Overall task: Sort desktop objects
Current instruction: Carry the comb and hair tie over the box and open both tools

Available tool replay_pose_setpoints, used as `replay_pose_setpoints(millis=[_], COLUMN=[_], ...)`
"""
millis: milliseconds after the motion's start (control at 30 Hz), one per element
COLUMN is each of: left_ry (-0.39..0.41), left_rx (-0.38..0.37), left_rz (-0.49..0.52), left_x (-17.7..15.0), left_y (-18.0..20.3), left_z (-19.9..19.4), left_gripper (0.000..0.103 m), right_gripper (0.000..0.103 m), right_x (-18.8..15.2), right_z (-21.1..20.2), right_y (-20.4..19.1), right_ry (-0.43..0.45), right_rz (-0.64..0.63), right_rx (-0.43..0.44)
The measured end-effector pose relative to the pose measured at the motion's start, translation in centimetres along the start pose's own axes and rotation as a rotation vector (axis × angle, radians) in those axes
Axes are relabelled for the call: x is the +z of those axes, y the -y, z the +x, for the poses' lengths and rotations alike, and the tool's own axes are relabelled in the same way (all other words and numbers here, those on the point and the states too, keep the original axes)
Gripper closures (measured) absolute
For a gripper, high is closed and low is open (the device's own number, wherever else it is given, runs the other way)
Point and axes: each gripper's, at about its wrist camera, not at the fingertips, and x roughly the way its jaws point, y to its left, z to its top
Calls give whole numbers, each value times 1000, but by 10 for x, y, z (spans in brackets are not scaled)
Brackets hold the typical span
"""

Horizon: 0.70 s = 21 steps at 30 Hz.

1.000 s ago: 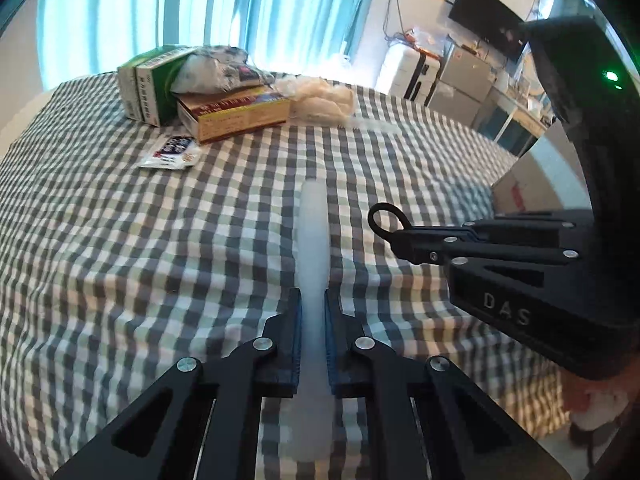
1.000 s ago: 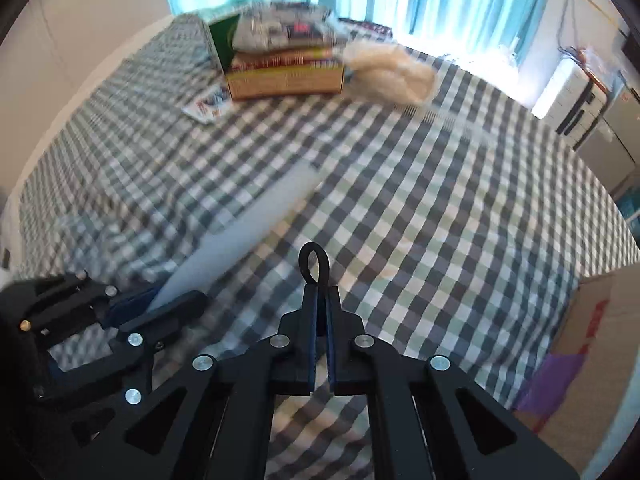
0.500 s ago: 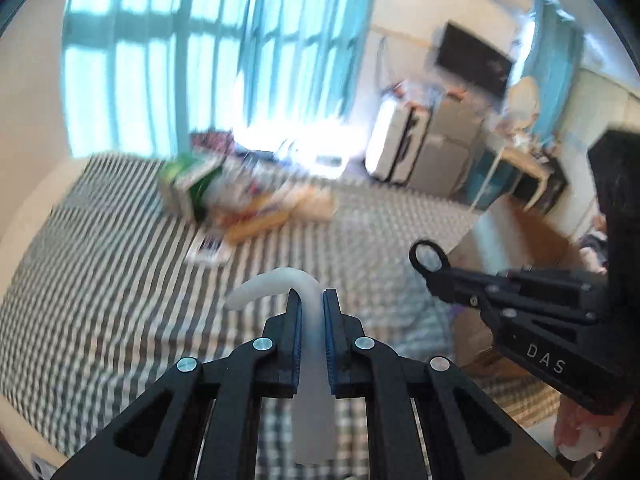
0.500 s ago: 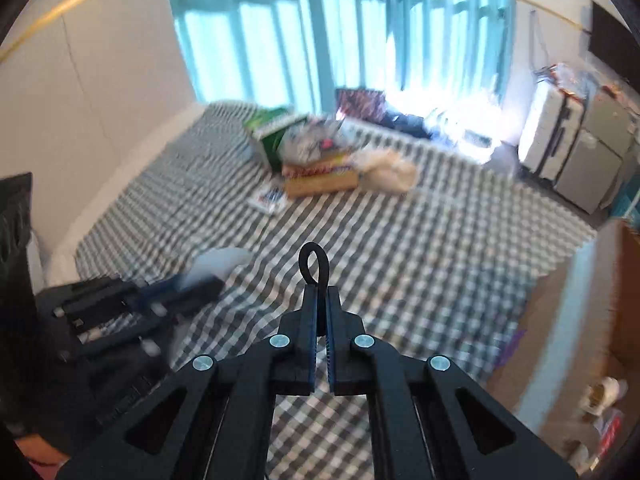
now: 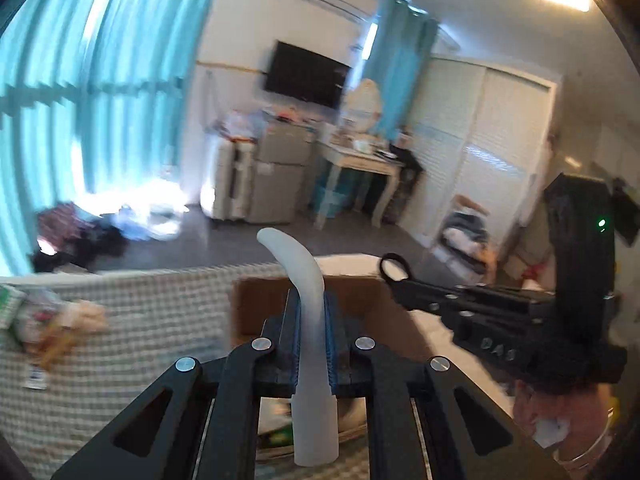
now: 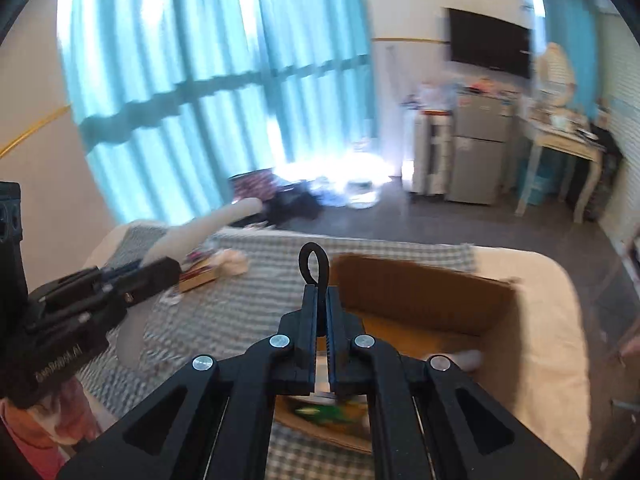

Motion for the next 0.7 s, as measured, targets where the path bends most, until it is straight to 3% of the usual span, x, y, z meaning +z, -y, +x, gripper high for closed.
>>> replay_pose_setpoints(millis=[133, 300, 400, 433, 467, 500, 533, 700], left_ry=[-107, -223, -276, -280, -277, -261, -242, -221], left_rx=[7, 74, 104, 117, 139, 180, 201, 252], left_rz=[9, 58, 96, 102, 108, 115, 116, 110], left_x=[-12, -37, -49, -51, -54, -54, -54, -52], left_y=[18, 20, 17, 16, 15, 6, 4, -16], left_z=[56, 94, 101, 100, 96, 91, 85, 58], left_gripper=[93, 91, 74, 54, 28, 18, 10, 4], right_gripper=[99, 99, 97, 82, 53, 42, 37, 37], right_x=[-10, -38, -51, -54, -57, -57, -56, -52], right_z=[10, 46, 53, 55, 56, 54, 51, 39], right_y=[45, 83, 95, 95, 97, 97, 96, 88], right_ry=[-62, -185, -202, -213, -221, -209, -190, -147], right_rz=[62, 142, 188, 209, 224, 227, 217, 197], right_rx=[-111, -122, -96, -83, -79, -90, -105, -114])
